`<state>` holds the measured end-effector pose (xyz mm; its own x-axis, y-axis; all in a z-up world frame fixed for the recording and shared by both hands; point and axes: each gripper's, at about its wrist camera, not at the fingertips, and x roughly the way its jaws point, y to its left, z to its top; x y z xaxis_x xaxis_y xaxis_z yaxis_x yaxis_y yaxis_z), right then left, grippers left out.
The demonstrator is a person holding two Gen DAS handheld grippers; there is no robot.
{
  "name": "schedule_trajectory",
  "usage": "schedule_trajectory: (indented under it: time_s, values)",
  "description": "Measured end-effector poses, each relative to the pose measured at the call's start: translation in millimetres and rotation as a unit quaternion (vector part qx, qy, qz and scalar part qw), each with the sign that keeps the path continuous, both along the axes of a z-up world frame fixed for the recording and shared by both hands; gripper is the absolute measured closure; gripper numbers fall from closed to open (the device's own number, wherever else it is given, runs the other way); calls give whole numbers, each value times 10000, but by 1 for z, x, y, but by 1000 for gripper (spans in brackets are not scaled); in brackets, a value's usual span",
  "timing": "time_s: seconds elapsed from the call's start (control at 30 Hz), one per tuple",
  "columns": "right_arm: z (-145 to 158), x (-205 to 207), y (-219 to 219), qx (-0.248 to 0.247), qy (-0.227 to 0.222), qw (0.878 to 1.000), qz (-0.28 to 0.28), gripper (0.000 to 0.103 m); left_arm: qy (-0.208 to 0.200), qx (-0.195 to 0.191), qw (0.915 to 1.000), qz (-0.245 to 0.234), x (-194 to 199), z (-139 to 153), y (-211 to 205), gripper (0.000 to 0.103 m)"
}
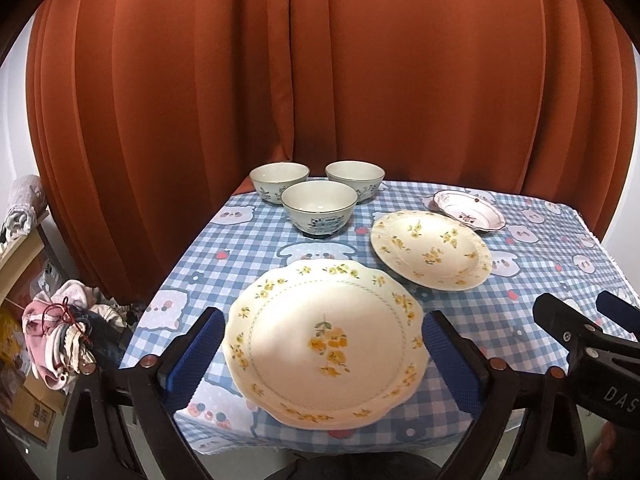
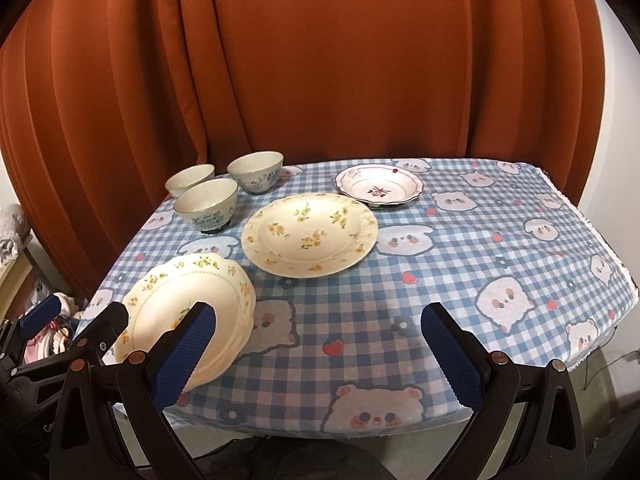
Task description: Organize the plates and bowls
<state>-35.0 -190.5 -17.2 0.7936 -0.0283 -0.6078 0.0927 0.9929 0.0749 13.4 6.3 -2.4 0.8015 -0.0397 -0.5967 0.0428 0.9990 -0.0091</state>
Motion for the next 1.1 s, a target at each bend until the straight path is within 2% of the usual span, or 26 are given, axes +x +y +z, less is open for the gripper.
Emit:
schedule_trajectory:
  time_s: [0.27,0.63,0.8,0.97,1.03,1.1]
  values:
    - [-10,48,26,42,293,9996,17,0,286,147,9995,-30,47,-10,23,8]
    - [-45,121,62,196,1119,9935,-73,3,1187,352,9922,-105,109,-47,49,13]
    - [-72,140,74,248,1564,9874,-60,9,1674,402,9849,-161,126,-75,57,15]
    - [-94,152,82,281,1914,9811,-67,16,1979,433,9789,-262,133,-96,59,18]
    - [-103,156,85,312,2053,9782,-52,21,2114,404,9760,-325,136,-103,60,19]
    - [-110,158,90,332,2169,9756,6,28,2226,341,9736,-384,137,-108,61,25]
